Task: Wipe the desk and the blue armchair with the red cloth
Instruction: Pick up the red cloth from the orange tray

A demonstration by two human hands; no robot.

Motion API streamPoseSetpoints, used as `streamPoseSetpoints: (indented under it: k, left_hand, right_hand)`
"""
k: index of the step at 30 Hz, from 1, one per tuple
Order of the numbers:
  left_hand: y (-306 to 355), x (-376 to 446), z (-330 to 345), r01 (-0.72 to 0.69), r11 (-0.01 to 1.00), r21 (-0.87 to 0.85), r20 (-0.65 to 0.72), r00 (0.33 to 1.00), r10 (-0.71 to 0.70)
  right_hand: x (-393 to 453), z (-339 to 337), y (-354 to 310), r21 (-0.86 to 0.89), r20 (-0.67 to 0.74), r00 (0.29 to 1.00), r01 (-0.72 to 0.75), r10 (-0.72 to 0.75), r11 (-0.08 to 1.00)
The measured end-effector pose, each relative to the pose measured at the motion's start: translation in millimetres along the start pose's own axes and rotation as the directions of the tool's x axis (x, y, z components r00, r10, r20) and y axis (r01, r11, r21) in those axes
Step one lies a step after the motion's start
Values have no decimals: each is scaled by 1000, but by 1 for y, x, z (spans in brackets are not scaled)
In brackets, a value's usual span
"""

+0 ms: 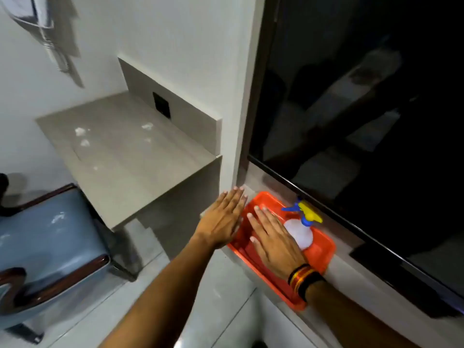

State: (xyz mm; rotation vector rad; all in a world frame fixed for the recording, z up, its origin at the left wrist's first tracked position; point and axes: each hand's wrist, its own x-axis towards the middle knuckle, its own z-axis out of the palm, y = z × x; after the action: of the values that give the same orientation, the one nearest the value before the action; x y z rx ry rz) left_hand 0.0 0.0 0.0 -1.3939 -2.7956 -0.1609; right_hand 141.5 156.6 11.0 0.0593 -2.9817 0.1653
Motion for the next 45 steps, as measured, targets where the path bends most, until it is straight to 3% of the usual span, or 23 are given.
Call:
streamPoseSetpoints:
  k: [4, 9, 12, 19, 24, 29, 33, 37, 45]
  left_hand:
    - [51, 5, 39, 36, 996, -86, 234, 972, -15]
    - [92, 18, 64, 321, 937, -142, 422, 875, -236]
    - [103, 28, 65, 414, 902, -124, 440, 838, -324]
    - [94, 32, 43, 454, 846, -279, 507, 818, -272]
    - [54, 34, -11, 435, 793, -427, 436, 867, -241]
    - [-40, 34, -86, 418, 814, -404, 356, 891, -281]
    - [-137, 12, -128, 485, 765, -422, 281, 873, -399]
    - [-225, -16, -134, 589, 592, -551, 263, 795, -546]
    - [-308, -26, -73, 643, 242, -727, 342, 645, -684]
  right_hand:
    - [-56, 23, 26, 53, 220, 939, -283, 266, 958]
    - [-81, 38, 36, -33, 424, 769, -514, 478, 857]
    - [-76, 41, 35, 10, 431, 721, -606, 543, 795]
    - [-67, 31, 33, 191, 459, 619, -769, 637, 610]
    - [-42, 9, 16, 442, 375, 639, -760, 671, 477]
    - [43, -20, -27, 672, 274, 721, -617, 636, 410]
    - [131, -21, -73, 866, 294, 744, -473, 600, 161]
    - [205, -13, -116, 916, 334, 705, -400, 626, -38]
    - [346, 27, -141, 877, 285, 731, -460, 620, 140]
